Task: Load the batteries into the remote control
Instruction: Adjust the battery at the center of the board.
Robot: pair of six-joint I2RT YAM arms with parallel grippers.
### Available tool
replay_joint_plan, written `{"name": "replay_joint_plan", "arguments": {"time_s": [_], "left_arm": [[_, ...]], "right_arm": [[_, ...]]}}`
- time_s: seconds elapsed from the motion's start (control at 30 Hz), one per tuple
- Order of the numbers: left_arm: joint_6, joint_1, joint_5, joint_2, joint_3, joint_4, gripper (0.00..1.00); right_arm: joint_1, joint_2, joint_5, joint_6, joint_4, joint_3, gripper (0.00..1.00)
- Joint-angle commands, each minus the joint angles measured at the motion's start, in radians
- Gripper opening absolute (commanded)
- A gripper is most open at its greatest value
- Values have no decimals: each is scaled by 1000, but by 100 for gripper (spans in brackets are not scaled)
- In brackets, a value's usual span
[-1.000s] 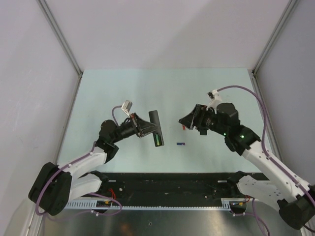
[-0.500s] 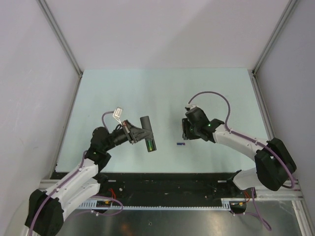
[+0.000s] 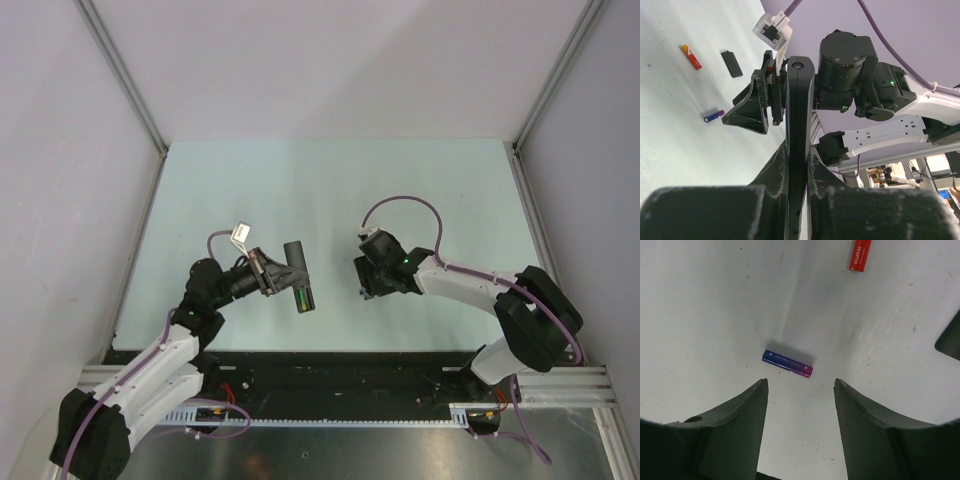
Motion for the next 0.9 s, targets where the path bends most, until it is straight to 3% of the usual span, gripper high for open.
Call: {"name": "replay_joint_plan", "arguments": {"time_s": [0.0,0.3,0.87], "left_arm": [[29,7,2,-10,3,25,0],[29,7,13,-7,11,22,0],[28,9,12,-10,2,21,0]], "right_arm": [[22,47,53,-54,18,45,59],[44,127,68,-62,29,88,58],[44,158,24,-5,39,91,36]]}}
